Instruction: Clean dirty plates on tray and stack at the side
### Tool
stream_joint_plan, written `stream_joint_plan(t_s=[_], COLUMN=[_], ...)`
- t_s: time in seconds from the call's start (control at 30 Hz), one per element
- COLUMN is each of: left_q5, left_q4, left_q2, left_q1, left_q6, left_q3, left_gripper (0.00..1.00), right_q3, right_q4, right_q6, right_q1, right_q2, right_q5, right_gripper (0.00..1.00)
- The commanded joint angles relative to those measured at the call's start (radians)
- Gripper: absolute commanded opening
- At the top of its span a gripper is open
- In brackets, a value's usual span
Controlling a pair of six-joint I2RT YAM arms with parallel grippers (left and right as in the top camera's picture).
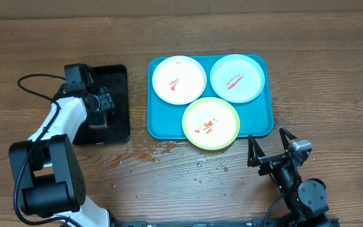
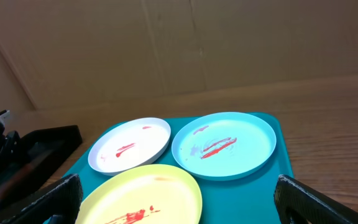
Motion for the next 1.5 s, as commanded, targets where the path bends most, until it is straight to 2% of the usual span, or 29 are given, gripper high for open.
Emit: stream_joint_plan(t_s=[0.0, 0.63, 0.8, 0.93, 1.03, 1.1, 1.17, 1.2, 1.47], left_q5=[0.012, 0.011, 0.011, 0.011, 0.006, 0.002, 0.0, 0.0, 0.0], left_q4=[0.012, 0.022, 0.014, -0.002, -0.028, -0.047, -0.061, -0.068, -0.17], left_q2=[0.027, 0.089, 0.089, 0.086, 0.085, 0.084, 0.081, 0.081, 0.081], left_q1=[-0.004, -0.011, -0.011, -0.011, -0.011, -0.011, -0.011, -0.011, -0.011], left_q6=[0.009, 0.009, 0.009, 0.009, 0.01, 0.01, 0.01, 0.01, 0.01], left_q3=[-0.013, -0.01, -0.009, 0.004, 0.025, 0.042, 0.054, 0.061, 0.14], left_gripper=[0.72, 0.6, 0.52, 0.5, 0.41, 0.31, 0.16, 0.04, 0.04], right_q3=[-0.005, -0.005, -0.005, -0.005, -0.005, -0.005, -0.005, -0.005, -0.005], right_q4=[0.007, 0.007, 0.007, 0.007, 0.007, 0.007, 0.007, 0.007, 0.007], right_q6=[-0.004, -0.004, -0.004, -0.004, -0.004, -0.004, -0.004, -0.004, -0.004], right_q1=[-0.003, -0.003, -0.003, -0.003, -0.003, -0.003, -0.003, -0.003, -0.003], right_q2=[-0.01, -0.01, -0.01, -0.01, -0.01, -0.01, -0.01, -0.01, -0.01], right_q5=[0.003, 0.003, 0.003, 0.003, 0.003, 0.003, 0.003, 0.003, 0.003], right_gripper=[1.0, 1.0, 1.0, 1.0, 1.0, 1.0, 1.0, 1.0, 1.0])
